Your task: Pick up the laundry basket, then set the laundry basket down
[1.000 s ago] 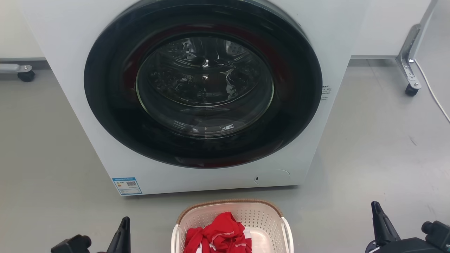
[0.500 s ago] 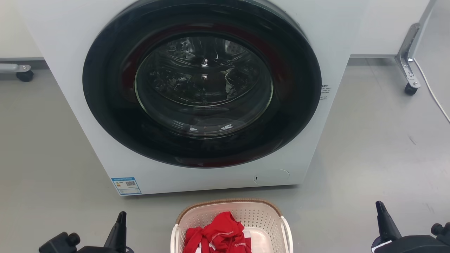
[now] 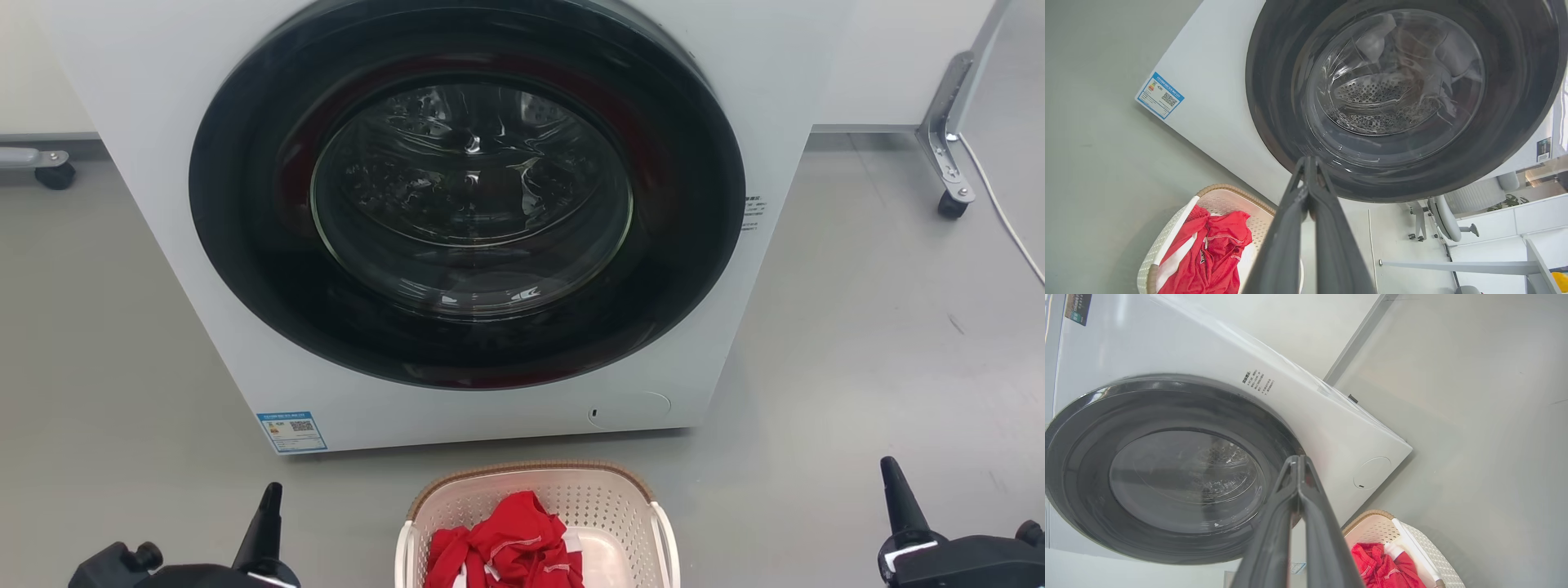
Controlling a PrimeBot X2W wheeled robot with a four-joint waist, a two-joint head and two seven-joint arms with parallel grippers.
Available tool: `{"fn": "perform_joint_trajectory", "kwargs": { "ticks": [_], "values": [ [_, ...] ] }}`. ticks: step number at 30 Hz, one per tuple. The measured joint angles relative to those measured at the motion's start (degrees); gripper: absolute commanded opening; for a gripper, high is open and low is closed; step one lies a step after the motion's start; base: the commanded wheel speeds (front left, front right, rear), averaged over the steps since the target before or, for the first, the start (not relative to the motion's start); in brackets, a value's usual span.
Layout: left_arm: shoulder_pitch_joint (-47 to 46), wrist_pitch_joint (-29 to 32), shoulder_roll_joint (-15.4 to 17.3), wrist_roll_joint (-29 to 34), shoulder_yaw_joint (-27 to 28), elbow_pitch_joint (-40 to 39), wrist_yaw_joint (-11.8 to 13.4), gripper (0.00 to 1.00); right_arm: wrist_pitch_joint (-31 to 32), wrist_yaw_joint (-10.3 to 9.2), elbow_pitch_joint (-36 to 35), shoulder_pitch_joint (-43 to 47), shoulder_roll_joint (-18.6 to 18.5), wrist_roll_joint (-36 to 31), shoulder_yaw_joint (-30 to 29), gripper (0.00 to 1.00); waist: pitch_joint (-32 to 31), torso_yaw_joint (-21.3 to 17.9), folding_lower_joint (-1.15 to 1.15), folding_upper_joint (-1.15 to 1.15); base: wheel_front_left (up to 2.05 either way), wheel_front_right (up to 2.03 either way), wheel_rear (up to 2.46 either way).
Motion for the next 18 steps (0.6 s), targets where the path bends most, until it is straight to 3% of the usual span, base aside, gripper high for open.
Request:
{"fn": "perform_joint_trajectory", "kwargs": {
  "ticks": [18],
  "values": [
    [-2.49, 1.54, -0.70, -14.47, 2.93, 2.52, -2.50, 0.00, 2.53, 2.67, 2.77, -1.94, 1.97, 13.63, -4.09, 0.00, 0.15, -0.20, 0.00, 0.00, 0.00, 0.00, 0.00]
  ]
}}
